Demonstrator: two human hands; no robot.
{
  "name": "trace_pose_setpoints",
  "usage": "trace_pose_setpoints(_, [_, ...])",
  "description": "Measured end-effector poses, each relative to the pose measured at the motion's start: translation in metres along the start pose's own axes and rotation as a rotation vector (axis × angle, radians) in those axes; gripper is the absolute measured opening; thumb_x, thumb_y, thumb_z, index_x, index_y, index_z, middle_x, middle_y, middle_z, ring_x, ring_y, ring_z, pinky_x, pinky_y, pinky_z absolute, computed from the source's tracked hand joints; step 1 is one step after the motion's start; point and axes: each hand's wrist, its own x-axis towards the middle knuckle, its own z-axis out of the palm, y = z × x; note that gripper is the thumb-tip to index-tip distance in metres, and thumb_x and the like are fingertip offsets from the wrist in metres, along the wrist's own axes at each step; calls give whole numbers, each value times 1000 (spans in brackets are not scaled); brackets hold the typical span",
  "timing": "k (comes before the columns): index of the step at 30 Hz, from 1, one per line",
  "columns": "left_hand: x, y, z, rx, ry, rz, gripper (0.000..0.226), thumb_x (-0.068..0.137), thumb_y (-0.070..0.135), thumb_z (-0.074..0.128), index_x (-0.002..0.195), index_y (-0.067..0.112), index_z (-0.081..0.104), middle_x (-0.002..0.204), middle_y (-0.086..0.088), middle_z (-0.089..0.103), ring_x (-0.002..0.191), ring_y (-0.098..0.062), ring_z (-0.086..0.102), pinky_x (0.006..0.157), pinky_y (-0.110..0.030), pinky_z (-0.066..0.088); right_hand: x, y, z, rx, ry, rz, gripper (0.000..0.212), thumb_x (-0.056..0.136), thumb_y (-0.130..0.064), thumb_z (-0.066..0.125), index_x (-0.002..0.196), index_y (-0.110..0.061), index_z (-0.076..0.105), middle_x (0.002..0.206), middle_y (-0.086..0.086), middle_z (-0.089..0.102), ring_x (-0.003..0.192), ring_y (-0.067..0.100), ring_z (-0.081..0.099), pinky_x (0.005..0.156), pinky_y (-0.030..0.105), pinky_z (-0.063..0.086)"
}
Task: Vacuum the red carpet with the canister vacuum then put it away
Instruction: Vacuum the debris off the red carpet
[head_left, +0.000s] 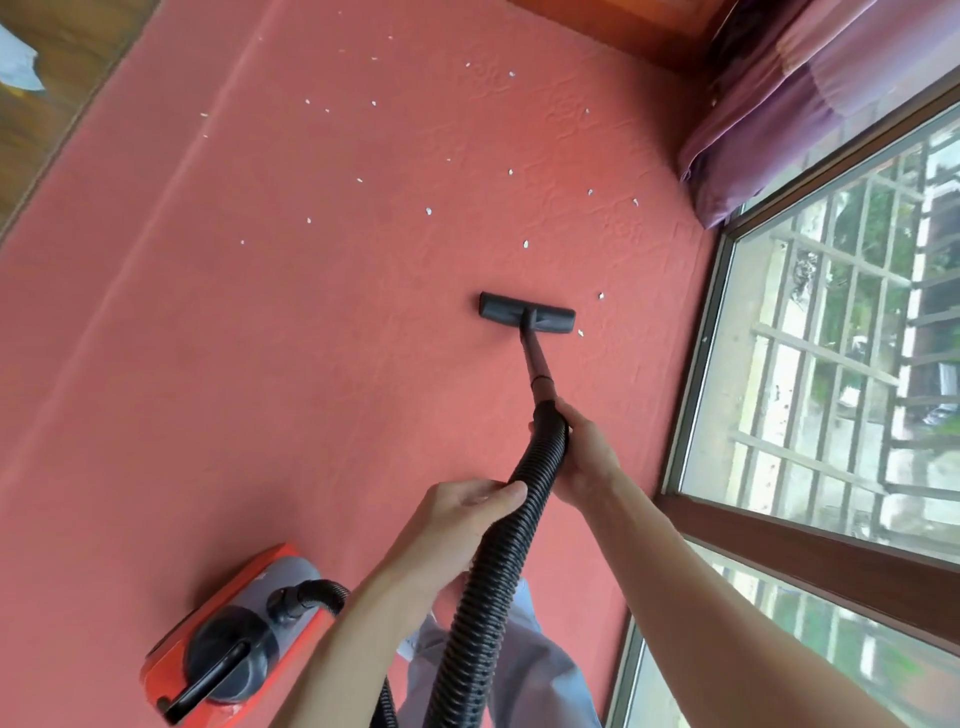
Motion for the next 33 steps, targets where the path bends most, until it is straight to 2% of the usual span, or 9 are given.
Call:
trace_pose_setpoints(4, [-3, 22, 17, -33, -21, 47, 22, 94, 30, 66, 99, 10, 76, 69, -4, 64, 61, -20, 60, 48, -21, 47, -12, -30, 0, 38, 9, -50, 24, 94, -28, 55, 94, -5, 56, 72, 8, 53, 54, 16, 48, 46, 22, 45])
trace_pose_setpoints(8, [-7, 50, 18, 157, -117, 107, 24, 93, 38, 66, 102, 20, 78, 90, -8, 74, 79, -14, 67, 68, -25, 55, -28, -49, -20, 147, -50, -21, 20, 94, -24, 52, 100, -5, 57, 77, 5, 50, 61, 14, 43, 60, 27, 40])
trace_pose_setpoints(10, [-1, 55, 20, 247, -130, 84, 24, 94, 39, 64, 104, 21, 77, 100, -13, 75, 83, -14, 68, 72, -24, 55, -22, -48, -32, 162, -43, 31, 23, 93, -26, 54, 104, -6, 53, 77, 5, 47, 62, 15, 44, 59, 29, 42])
trace_pose_setpoints(14, [21, 56, 34, 224, -84, 23, 25, 94, 38, 66, 102, 16, 76, 86, -5, 72, 75, -14, 66, 64, -22, 51, 11, -52, -34, 182, 10, 3, 22, 93, -27, 56, 102, -7, 54, 75, 6, 50, 61, 16, 49, 56, 28, 45])
trace_pose_setpoints(19, [68, 66, 55, 198, 16, 61, 21, 94, 33, 66, 99, 15, 78, 81, 0, 71, 73, -14, 64, 70, -26, 50, 63, -92, -28, 73, 150, -130, 51, 82, -32, 68, 123, -3, 59, 86, 8, 59, 56, 17, 58, 47, 22, 48])
trace_pose_setpoints(22, [84, 83, 69, 234, -66, 64, 20, 93, 29, 68, 108, 18, 75, 85, 1, 69, 71, -8, 62, 59, -14, 45, 72, -126, -23, 45, 160, -161, 47, 82, -32, 68, 119, -5, 60, 82, 7, 60, 54, 17, 58, 45, 22, 48])
trace_pose_setpoints(24, [84, 98, 70, 232, -89, 74, 20, 90, 31, 71, 108, 22, 74, 88, 0, 71, 73, -8, 63, 61, -18, 47, 57, -146, -16, 59, 139, -156, 38, 84, -29, 68, 113, -6, 60, 83, 8, 60, 56, 18, 58, 45, 23, 49])
trace_pose_setpoints(28, [69, 117, 56, 222, -187, 98, 22, 87, 28, 74, 108, 20, 74, 85, -2, 74, 79, -11, 68, 71, -20, 53, 34, -155, -17, 94, 64, -94, 27, 91, -25, 62, 110, -6, 58, 85, 9, 55, 63, 16, 55, 48, 24, 50])
trace_pose_setpoints(33, [75, 112, 45, 270, -157, 26, 19, 89, 30, 72, 105, 21, 76, 84, -2, 73, 77, -11, 68, 70, -22, 50, 50, -141, -11, 23, 64, -15, 43, 85, -24, 70, 119, 1, 58, 93, 13, 59, 69, 21, 59, 63, 32, 54])
